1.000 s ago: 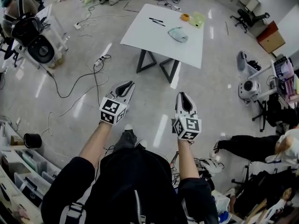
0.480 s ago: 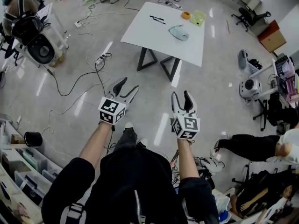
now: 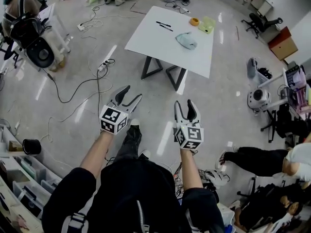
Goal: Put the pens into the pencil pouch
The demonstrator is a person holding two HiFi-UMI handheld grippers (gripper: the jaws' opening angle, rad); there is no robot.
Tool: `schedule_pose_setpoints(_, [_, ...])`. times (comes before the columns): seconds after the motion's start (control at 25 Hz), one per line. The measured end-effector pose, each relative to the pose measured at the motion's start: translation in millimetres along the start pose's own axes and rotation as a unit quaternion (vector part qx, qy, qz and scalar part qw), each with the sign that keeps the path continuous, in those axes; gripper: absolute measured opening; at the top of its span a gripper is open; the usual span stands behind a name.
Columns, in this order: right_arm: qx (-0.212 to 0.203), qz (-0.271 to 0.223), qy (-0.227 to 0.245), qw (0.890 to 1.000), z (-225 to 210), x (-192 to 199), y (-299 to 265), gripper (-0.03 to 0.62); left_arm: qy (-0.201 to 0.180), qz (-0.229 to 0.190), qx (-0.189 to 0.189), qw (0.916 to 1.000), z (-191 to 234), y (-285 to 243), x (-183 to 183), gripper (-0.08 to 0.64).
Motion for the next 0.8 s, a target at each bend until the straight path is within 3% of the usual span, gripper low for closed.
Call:
schedule_pose_setpoints(0.36, [0.016,0.011,-0.006,1.000,-25.4,-13.2,-83.2,0.221,-0.020,0.007,0.023,0.9995,50.8,-78.7,-7.8,0.255])
schedule_pose_setpoints(0.8, [0.052,0.002,-0.013,0.999,-44.5,-56.2,-197.3,0.221,-0.035,0.008,0.062,0.9974,138.4,-177.2,-41.4,0.255])
Point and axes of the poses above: the fingertips, and each gripper's own axes: y backward along the fingers, z to its left, x out of its underside, the point moved 2 cm from there along y, backward along the fingers, and after that the axes turned 1 degree about -x, right-handed, at the moved point
